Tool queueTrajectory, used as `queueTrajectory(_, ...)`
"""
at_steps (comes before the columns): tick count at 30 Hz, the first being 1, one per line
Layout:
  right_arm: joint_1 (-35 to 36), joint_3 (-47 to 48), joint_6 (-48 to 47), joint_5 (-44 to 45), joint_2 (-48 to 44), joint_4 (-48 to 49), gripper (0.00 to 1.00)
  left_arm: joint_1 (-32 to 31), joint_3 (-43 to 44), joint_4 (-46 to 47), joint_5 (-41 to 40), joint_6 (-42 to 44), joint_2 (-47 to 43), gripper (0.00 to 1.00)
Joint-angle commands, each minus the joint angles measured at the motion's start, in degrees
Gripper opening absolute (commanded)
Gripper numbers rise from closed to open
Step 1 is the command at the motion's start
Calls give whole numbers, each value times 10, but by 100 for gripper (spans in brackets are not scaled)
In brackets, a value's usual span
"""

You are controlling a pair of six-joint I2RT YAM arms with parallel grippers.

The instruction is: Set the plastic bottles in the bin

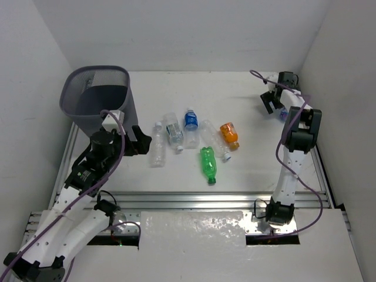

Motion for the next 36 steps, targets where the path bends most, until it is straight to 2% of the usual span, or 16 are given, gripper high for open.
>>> queueTrajectory(1, 7, 39, 16, -46, 14, -23, 94, -7, 16, 16, -8, 0, -1, 100)
queueTrajectory(2, 3, 33, 35, -55, 18, -18, 90, -7, 16, 15, -9, 0, -5, 100)
queueTrajectory(3, -5, 29, 39, -64, 24, -18, 75, -7, 15, 16, -10, 0, -8, 100)
queueTrajectory(9, 14, 1, 108, -122, 1, -36, 23, -7, 13, 21, -7, 2, -11, 100)
queueTrajectory(12, 62, -35, 157, -154, -59, -31, 13, -7, 16, 20, -5, 1, -8, 100)
queueTrajectory(15, 130, -157, 241, -174, -159, 37, 9, -7, 19, 25, 15, -3, -9, 100)
queueTrajectory(16, 164, -196, 279, -183, -245, 65, 9, -7, 25, 30, 32, -8, -6, 100)
queueTrajectory(19, 231, -344, 369, -225, -417, 147, 9, -8, 51, 45, 151, -32, 20, 100)
queueTrajectory(21, 256, -450, 467, -323, -493, 233, 9, -9, 45, 118, 293, -65, 32, 100)
queueTrajectory(22, 277, -486, 511, -369, -560, 289, 8, -10, 22, 201, 374, -82, 33, 100)
queueTrajectory(23, 284, -528, 559, -406, -588, 347, 6, -10, 6, 246, 407, -103, 34, 100)
queueTrajectory(24, 294, -598, 659, -436, -612, 470, 6, -14, -10, 296, 435, -143, 37, 100)
queueTrajectory(26, 316, -663, 750, -499, -661, 583, 4, -21, -48, 388, 469, -171, 41, 100)
queueTrajectory(27, 334, -673, 818, -524, -671, 659, 4, -33, -61, 401, 468, -181, 41, 100)
queueTrajectory(29, 358, -673, 857, -539, -693, 708, 5, -56, -71, 442, 464, -189, 35, 100)
queueTrajectory(36, 461, -647, 881, -517, -740, 719, 5, -167, -69, 512, 430, -173, 69, 100)
